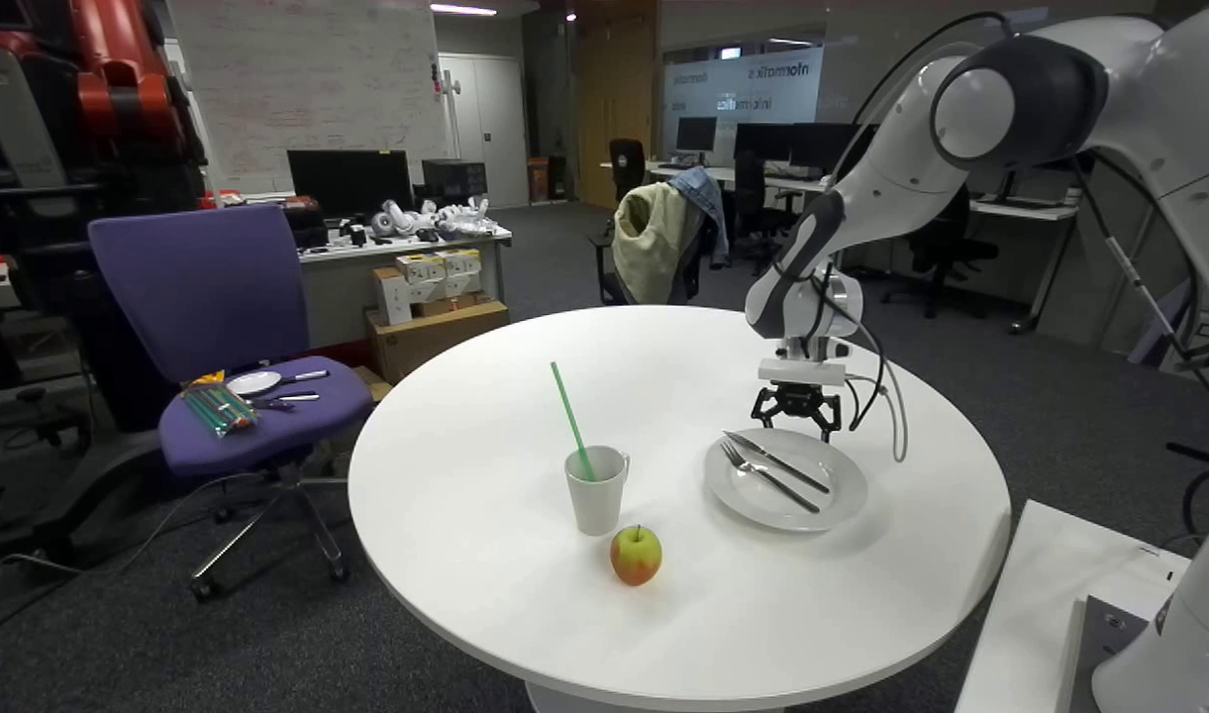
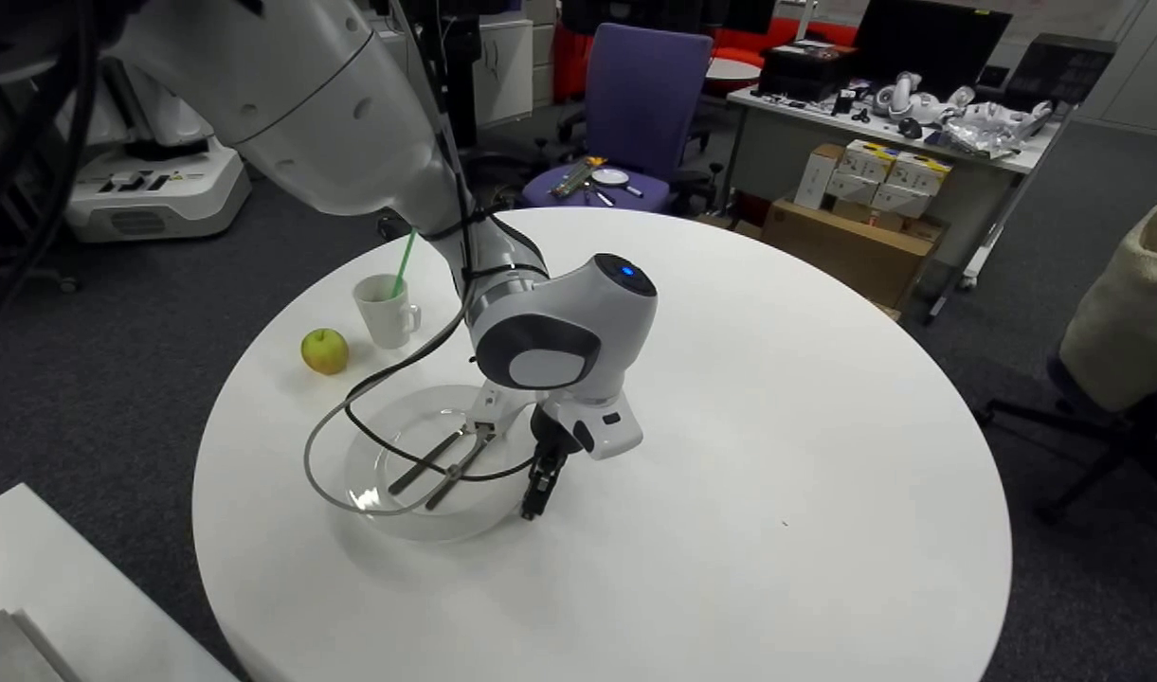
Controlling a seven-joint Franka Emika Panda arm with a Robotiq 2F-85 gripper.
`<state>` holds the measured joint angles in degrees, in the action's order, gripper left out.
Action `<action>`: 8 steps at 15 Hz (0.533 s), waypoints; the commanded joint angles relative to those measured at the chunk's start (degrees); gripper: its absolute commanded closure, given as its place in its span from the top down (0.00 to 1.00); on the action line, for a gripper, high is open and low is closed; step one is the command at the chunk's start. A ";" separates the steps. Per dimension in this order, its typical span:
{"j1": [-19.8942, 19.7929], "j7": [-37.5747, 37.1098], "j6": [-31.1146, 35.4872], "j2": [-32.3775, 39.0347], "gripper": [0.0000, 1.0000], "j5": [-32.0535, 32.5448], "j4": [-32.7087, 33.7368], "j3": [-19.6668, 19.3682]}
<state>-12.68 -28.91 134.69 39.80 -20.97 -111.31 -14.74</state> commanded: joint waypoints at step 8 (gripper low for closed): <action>1.48 9.71 9.96 -9.37 1.00 9.91 -7.56 -1.41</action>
<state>-12.14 -24.19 141.34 36.40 -14.35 -113.11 -16.18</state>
